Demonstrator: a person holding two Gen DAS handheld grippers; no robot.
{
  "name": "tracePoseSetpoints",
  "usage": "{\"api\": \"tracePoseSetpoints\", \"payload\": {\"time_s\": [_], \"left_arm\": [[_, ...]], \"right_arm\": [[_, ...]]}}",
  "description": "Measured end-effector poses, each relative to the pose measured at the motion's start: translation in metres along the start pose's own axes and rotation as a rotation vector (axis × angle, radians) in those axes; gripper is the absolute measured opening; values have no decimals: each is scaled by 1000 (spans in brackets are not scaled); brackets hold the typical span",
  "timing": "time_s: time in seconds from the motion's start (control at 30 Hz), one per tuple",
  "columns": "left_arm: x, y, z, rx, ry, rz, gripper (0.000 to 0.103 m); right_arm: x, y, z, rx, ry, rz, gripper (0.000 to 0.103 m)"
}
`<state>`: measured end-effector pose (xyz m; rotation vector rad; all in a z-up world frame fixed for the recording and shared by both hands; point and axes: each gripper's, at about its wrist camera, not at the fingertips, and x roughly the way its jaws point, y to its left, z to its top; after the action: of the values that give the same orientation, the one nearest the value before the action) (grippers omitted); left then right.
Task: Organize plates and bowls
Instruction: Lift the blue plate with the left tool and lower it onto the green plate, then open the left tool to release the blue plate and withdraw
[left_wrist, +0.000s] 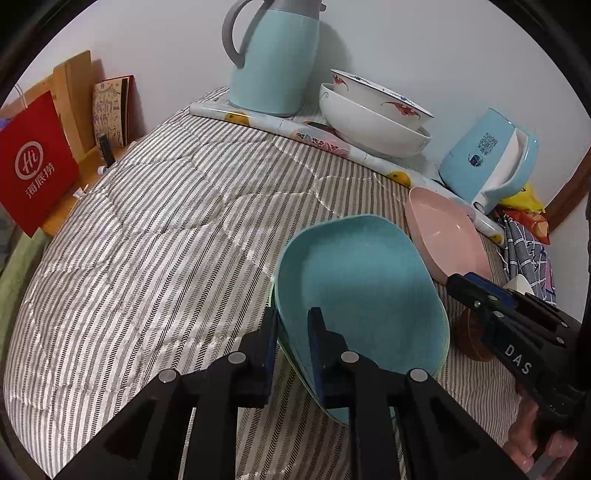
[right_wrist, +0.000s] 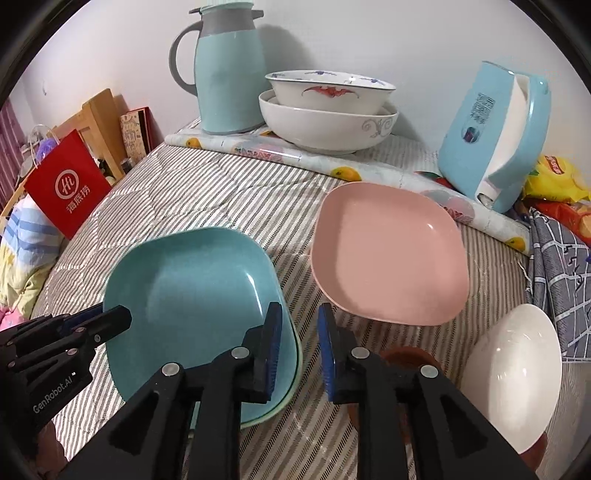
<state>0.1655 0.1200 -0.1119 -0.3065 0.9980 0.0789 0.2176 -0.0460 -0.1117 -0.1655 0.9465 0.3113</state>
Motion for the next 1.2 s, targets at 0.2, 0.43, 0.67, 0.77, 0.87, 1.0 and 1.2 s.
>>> {"api": "tracePoseSetpoints", "payload": {"time_s": [0.2,0.43,0.67,0.77,0.87,1.0,1.2], "left_arm": [[-8,-4,-3,10,-2,14,17],[-23,-6,-6,9,-28,20,35],[-35,-25,0,40,-62,16,36],[-37,-35,4,54,-69,2,36],[-37,-45,10,72,-75,-4,36],[-38,-55,19,82,-88,-14,36],[-30,-68,31,95,-93,-22,36]], "right_arm": [[-13,-10,-5,26,-15,-4,22],[-34,-23,-11,47,-48,-22,34],[-56,-44,-15,80,-76,-36,44],[-66,-57,-14,108,-92,-39,49],[-72,-67,-13,121,-97,-44,49],[-79,-79,-9,132,-114,-61,50],[-77,-96,-1,145,-122,-81,50]]}}
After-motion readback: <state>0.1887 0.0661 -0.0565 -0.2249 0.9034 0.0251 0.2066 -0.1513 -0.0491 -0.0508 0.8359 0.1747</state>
